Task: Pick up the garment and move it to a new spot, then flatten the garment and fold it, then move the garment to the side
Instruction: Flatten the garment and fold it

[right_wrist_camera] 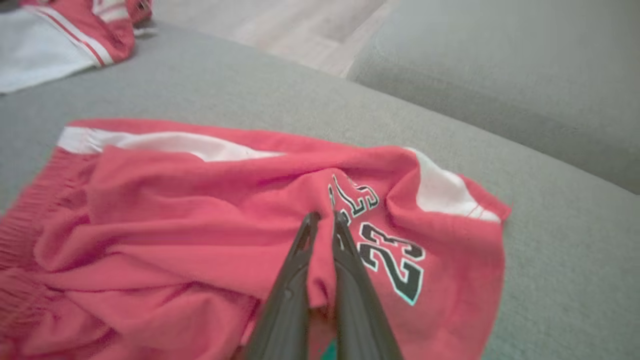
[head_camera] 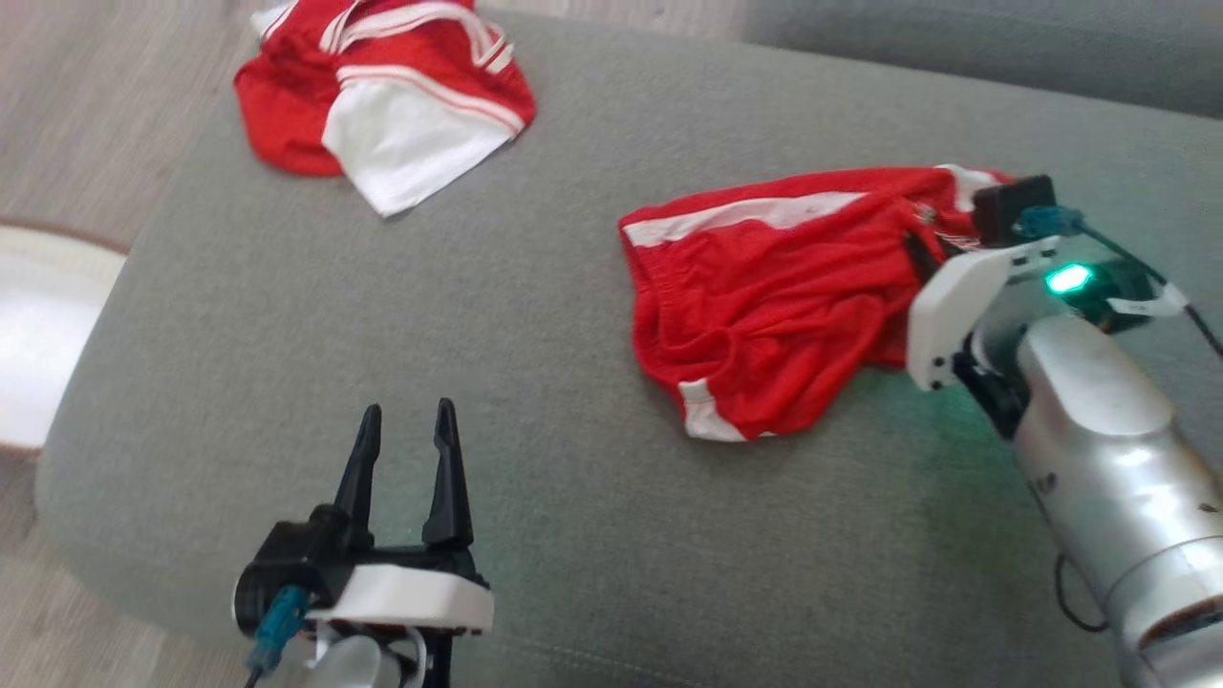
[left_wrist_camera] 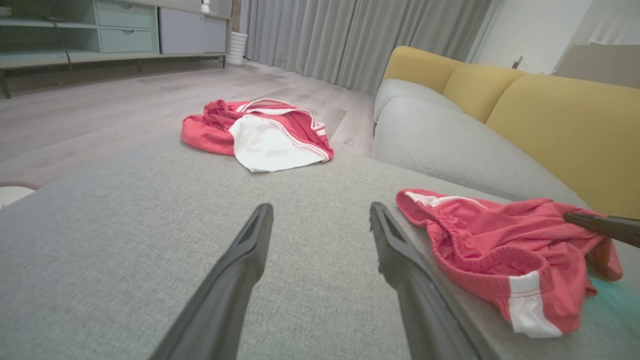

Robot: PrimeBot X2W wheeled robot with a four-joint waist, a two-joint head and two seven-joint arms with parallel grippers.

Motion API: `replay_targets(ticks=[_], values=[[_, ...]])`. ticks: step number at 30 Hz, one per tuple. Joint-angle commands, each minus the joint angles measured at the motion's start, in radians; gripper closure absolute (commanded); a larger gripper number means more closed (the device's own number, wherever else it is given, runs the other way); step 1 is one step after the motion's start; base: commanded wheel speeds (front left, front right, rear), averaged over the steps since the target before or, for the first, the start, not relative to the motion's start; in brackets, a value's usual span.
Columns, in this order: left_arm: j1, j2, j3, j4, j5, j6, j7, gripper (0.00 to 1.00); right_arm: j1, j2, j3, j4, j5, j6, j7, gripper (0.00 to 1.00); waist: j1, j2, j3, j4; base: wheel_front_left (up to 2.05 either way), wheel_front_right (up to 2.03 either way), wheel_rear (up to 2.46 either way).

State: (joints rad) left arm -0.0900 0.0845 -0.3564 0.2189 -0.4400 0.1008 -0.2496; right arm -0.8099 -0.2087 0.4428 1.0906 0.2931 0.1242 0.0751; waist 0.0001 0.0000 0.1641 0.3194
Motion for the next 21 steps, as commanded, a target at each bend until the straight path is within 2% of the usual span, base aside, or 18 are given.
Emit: replay_targets(ticks=[1,6,12,17,21], values=[[0.001,0.008,0.038,-0.029,0.007,0.006,-0.012,0.0,-0.001,0.024,0.019,-0.055,0.009,0.007,-0.038,1.0,-0.0001,0.0,-0.035,-0.036,0.0,0.0,0.0],[0.025,0.017,0.046,-0.033,0.006,0.013,-0.012,0.0,0.09,0.037,0.031,-0.138,0.006,0.007,-0.101,1.0,-0.0001,0.0,-0.087,-0.085,0.0,0.0,0.0],[0.057,0.033,0.055,-0.051,0.001,0.026,-0.007,0.0,0.293,0.048,0.019,-0.306,-0.017,0.007,-0.12,1.0,-0.0001,0.0,-0.132,-0.137,0.0,0.0,0.0],[0.075,0.046,0.06,-0.07,-0.004,0.034,0.002,0.0,0.479,0.067,-0.043,-0.461,-0.074,0.007,-0.085,1.0,-0.0001,0.0,-0.149,-0.175,0.0,0.0,0.0],[0.08,0.05,0.057,-0.082,-0.005,0.038,0.009,0.0,0.593,0.087,-0.119,-0.557,-0.173,0.007,-0.061,1.0,-0.0001,0.0,-0.155,-0.19,0.0,0.0,0.0]])
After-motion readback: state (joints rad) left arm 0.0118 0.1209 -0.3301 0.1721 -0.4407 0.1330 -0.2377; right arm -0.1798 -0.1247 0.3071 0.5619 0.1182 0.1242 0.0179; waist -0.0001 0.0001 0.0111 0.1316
